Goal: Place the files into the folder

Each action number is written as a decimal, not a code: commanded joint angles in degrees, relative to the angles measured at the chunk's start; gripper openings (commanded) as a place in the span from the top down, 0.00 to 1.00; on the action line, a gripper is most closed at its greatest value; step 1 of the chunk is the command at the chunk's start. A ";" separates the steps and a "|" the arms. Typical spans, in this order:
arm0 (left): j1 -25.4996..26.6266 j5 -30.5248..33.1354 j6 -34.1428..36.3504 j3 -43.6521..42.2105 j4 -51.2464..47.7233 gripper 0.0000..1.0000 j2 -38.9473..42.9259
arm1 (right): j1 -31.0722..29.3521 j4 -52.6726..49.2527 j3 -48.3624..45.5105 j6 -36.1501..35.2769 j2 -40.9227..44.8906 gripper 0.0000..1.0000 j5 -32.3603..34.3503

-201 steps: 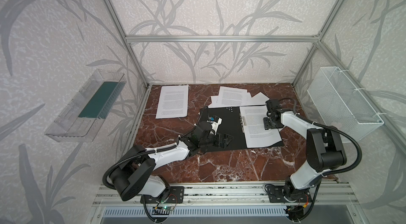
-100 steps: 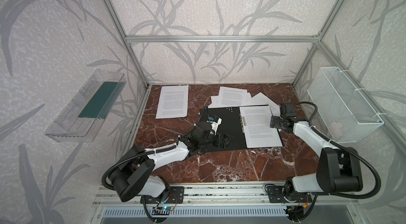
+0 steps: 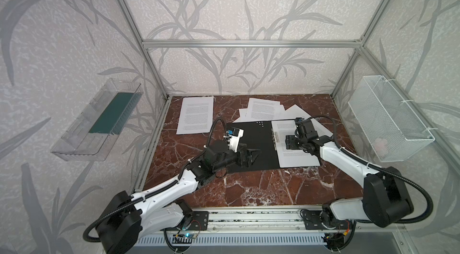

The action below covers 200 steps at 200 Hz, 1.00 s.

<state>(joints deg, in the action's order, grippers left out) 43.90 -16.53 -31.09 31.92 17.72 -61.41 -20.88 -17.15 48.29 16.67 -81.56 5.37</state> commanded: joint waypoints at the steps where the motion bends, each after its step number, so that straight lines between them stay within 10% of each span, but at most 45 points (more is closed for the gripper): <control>1: 0.35 2.42 2.08 -1.02 0.03 0.01 1.26 | -2.04 1.41 3.33 0.10 -5.12 0.32 -1.18; 25: 0.34 2.18 2.19 -0.63 -0.06 0.01 -0.10 | -3.17 0.61 7.39 0.08 -10.57 0.47 -2.29; 200: 0.31 2.78 2.31 -0.19 -0.05 0.01 -2.18 | -3.45 1.23 14.94 0.74 -22.41 0.74 -4.08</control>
<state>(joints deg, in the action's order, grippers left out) 44.14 -14.66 -29.95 31.59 17.56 -63.86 -24.08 -15.51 61.84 16.97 -103.37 2.35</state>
